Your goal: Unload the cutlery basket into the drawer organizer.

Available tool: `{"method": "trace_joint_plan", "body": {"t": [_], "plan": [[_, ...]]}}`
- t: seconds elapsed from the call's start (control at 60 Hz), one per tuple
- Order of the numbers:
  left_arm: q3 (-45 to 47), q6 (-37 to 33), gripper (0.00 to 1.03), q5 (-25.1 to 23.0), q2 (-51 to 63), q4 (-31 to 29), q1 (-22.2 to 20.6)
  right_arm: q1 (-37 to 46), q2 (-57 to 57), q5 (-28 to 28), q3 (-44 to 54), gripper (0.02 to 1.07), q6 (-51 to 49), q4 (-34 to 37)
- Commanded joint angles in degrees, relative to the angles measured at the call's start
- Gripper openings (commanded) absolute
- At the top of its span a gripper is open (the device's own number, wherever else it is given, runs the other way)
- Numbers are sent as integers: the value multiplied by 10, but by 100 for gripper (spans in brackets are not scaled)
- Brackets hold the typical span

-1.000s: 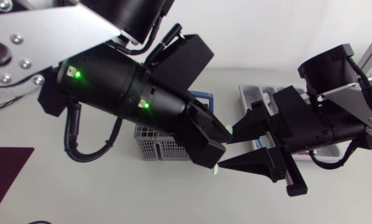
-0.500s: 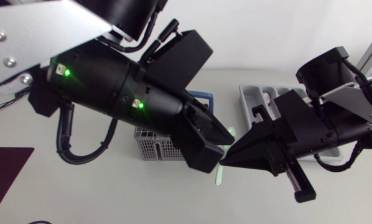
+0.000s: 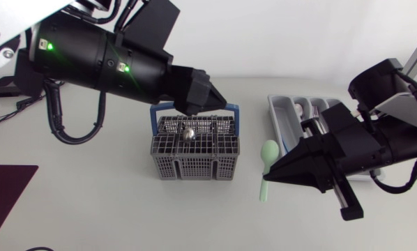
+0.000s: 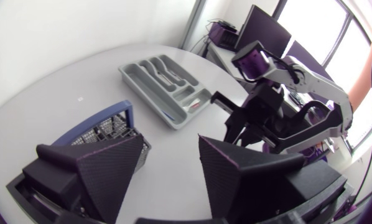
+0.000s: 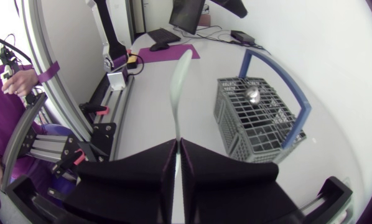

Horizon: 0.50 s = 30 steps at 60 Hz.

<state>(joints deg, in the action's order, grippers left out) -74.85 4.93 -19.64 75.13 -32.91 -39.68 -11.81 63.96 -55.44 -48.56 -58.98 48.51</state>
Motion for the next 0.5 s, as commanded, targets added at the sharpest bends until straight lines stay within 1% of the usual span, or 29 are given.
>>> {"method": "trace_joint_plan", "body": {"t": [0.0,0.033,0.067,0.117,0.15,0.167,0.2,0.217,0.233,0.3,0.333,0.483], "plan": [[1,7,89,29,0,3,11,36,-15,19,3,8,-38,11],[7,2,89,42,-1,3,11,46,-17,31,5,8,-47,12],[16,-2,89,71,-1,6,11,60,-22,46,9,8,-56,11],[26,-5,89,98,-1,12,11,79,-27,63,13,8,-71,10],[35,-12,89,118,-1,17,12,93,-32,86,20,8,-82,3],[36,-12,89,119,-1,17,12,95,-33,89,21,8,-82,0],[43,-13,89,139,-1,21,13,115,-38,103,29,8,-88,-15],[43,-13,89,139,-1,21,13,115,-38,103,29,8,-88,-15],[49,-16,89,150,-1,22,13,129,-41,123,39,8,-106,-19],[60,-18,89,165,-1,30,19,156,-50,154,59,8,-128,-45],[67,-18,89,170,1,36,25,176,-53,181,76,8,-148,-71],[77,-23,89,194,12,38,27,231,-53,238,122,8,-210,-141]]}}
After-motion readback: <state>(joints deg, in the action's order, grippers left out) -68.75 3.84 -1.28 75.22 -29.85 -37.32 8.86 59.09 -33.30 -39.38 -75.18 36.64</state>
